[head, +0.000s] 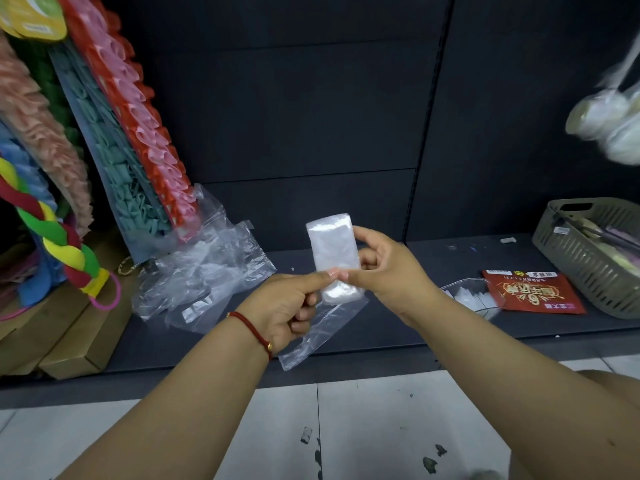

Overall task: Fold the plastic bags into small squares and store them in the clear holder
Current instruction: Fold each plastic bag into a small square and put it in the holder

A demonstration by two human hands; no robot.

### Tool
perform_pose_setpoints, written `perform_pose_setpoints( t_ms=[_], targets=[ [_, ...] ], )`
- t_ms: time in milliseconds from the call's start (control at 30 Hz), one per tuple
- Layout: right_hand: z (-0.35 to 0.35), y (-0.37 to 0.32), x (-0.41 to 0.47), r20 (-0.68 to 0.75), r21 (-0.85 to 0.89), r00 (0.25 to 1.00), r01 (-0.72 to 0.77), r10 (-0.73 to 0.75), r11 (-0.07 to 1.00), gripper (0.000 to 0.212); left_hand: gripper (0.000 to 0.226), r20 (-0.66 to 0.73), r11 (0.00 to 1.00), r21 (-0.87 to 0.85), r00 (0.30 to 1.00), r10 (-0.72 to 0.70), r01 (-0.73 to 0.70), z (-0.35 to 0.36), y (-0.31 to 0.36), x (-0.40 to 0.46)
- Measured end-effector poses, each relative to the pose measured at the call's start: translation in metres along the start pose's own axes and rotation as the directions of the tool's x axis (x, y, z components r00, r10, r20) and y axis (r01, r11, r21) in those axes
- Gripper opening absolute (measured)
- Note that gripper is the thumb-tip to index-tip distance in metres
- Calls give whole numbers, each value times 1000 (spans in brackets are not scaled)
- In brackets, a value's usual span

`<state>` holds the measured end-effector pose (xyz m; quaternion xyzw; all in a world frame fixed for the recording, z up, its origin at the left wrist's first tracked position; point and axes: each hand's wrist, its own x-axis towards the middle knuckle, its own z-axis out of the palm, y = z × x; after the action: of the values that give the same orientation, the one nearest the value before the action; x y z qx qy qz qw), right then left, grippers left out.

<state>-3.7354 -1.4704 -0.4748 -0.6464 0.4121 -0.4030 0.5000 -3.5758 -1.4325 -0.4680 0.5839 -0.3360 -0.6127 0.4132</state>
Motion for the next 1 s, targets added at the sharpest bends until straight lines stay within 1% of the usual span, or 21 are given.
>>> perform_pose_setpoints(
  t_ms=[100,167,267,333,367,400,467,500,600,633,733,800,867,933,1000],
  targets=[
    [0,-1,-2,13,-97,1000,18,-17,995,67,26,2,991,-133,1000,-7,7,0,4,-1],
    [0,-2,-3,7,-143,1000,14,-13,990,70,21,-5,979,-200,1000,22,-23,1,6,-3],
    [0,-2,-4,-29,-224,1000,-7,1,975,65,16,-39,979,-170,994,106,-111,3,6,-5],
    [0,-4,-4,-100,-308,995,-42,11,950,48,18,-73,976,-112,981,177,-185,4,4,-5],
    [0,-5,-4,-130,-299,991,-67,29,952,38,18,-87,972,-83,974,211,-218,5,4,-6],
    [-1,-6,-5,-140,-237,988,-97,65,967,30,16,-95,967,-55,965,243,-249,6,4,-6],
    [-3,-9,-7,-97,-59,984,-155,149,986,21,13,-88,955,-8,951,295,-297,7,4,-7],
    [-3,-10,-8,-69,15,984,-161,161,987,19,14,-72,949,13,946,317,-316,8,4,-8],
    [-4,-12,-8,-40,221,991,-117,128,968,12,15,-25,926,41,926,377,-376,7,5,-10],
    [-5,-12,-8,-44,261,993,-94,109,961,11,14,-16,918,46,918,396,-395,6,6,-11],
    [-8,-9,-8,-79,262,996,-19,41,965,9,13,-7,879,90,882,471,-469,5,7,-11],
    [-8,-9,-9,-78,270,997,4,17,963,16,16,-40,829,185,839,543,-528,4,6,-9],
    [-8,-8,-10,-83,260,997,20,2,965,24,14,-48,754,309,783,621,-579,2,5,-6],
    [-8,-8,-9,-137,215,990,57,-27,975,14,13,-31,705,363,748,662,-609,2,4,-5],
    [-8,-7,-9,-187,189,981,92,-56,978,9,7,-17,711,313,744,668,-630,4,4,-8]
  ],
)
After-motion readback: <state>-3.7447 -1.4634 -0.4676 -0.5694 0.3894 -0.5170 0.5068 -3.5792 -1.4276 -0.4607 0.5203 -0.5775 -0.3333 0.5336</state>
